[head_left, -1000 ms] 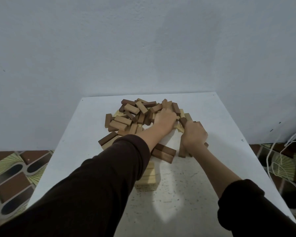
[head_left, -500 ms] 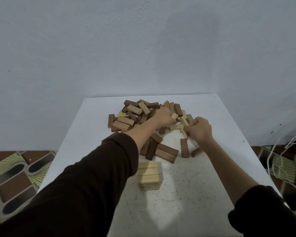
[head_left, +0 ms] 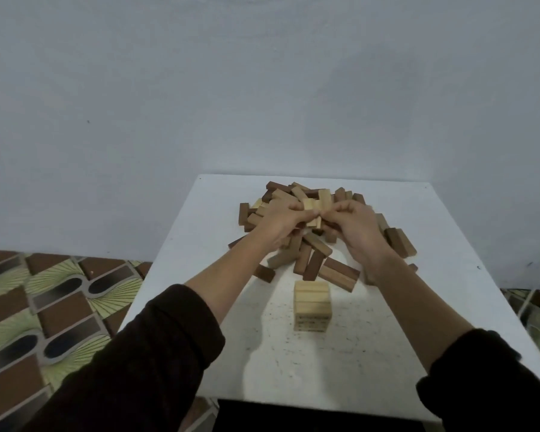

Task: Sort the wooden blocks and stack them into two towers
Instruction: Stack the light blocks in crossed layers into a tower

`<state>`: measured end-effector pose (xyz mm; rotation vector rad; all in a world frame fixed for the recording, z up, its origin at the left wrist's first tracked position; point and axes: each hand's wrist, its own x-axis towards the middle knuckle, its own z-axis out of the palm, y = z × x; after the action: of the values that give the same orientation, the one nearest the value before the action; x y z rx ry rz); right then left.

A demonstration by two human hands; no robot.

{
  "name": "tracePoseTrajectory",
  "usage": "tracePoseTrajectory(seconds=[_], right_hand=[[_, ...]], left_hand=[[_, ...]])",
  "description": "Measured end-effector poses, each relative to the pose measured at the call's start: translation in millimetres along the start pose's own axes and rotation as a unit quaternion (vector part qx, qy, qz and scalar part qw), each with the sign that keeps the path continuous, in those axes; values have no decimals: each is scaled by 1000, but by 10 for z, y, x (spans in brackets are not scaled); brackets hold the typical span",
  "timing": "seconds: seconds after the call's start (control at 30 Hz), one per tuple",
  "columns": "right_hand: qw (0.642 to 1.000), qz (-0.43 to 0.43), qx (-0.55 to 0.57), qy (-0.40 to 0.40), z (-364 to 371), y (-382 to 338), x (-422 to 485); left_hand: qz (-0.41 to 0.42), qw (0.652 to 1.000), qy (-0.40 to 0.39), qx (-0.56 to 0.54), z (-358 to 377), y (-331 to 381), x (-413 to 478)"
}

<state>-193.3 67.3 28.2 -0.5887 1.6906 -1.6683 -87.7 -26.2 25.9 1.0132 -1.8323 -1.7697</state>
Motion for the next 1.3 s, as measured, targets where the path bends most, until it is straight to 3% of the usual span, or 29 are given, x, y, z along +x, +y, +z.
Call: tracePoseTrajectory(seconds=[0.2, 0.37, 0.47, 0.57, 0.77, 0.93, 1.13, 1.3], right_hand=[[994, -43, -95, -33, 523, 56, -214], [975, -42, -209, -62, 908, 133, -431], [944, -55, -311, -93, 1115, 290, -555], [933, -42, -328, -140, 1258, 592, -690], [873, -61, -464, -138, 1281, 1016, -817], [860, -62, -480, -159, 1202, 1043, -848], [869, -65, -459, -173, 1142, 1066, -845], [884, -65, -419, -195, 1162, 1085, -865]], left_hand=[[-37, 993, 52, -98, -485, -155, -381], [-62, 991, 60, -102, -875, -453, -714], [-88, 991, 86, -45, -1060, -655, -855], [-99, 986, 123, 51, -1149, -905, -962], [-25, 961, 151, 229, -1095, -1146, -1063], [-5, 944, 123, 307, -1127, -1170, -1014], [5, 933, 67, 353, -1254, -1127, -1019], [18, 946, -5, 324, -1299, -1132, -1102]])
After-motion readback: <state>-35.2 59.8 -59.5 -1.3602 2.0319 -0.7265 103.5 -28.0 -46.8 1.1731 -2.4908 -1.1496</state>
